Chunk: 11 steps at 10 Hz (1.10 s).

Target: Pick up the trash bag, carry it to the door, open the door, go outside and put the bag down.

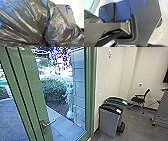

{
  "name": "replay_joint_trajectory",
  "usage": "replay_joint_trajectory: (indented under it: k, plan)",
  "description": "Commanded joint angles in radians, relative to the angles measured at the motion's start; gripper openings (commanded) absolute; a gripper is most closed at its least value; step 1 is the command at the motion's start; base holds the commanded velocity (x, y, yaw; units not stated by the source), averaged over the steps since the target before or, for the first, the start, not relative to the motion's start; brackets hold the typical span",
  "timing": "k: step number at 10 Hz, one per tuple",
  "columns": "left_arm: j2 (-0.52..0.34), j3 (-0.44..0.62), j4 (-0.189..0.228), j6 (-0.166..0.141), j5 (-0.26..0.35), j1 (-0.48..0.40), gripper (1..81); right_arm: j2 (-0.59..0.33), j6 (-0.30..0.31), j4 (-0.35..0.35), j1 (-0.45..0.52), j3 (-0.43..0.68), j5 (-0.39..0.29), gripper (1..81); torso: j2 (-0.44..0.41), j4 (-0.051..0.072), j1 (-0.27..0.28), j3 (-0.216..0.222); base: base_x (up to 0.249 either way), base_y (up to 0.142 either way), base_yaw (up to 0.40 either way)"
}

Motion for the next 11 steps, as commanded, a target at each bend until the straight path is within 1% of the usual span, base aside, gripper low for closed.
replay_joint_trajectory:
  k: [1,5,10,11]
  plan:
    - [-0.001,0.005,0.003,0.001,0.067,-0.056,1.0,0.017,-0.011,-0.008,0.047,0.009,-0.064,81.1,0.000,0.000,0.000,0.000,0.169,0.000,0.000]
    - [-0.001,0.003,0.005,0.001,0.067,-0.056,1.0,0.017,-0.011,-0.008,0.046,0.009,-0.064,81.1,0.000,0.000,0.001,0.000,0.157,0.000,0.000]
    - [0.000,0.003,0.003,0.001,0.067,-0.056,1.0,0.018,-0.011,-0.009,0.047,0.011,-0.065,81.1,0.000,0.000,0.000,0.000,0.159,0.075,0.000]
    - [0.000,0.005,0.003,0.001,0.067,-0.056,1.0,0.018,-0.011,-0.009,0.046,0.011,-0.065,81.1,0.000,0.000,0.000,0.000,0.160,0.000,0.000]
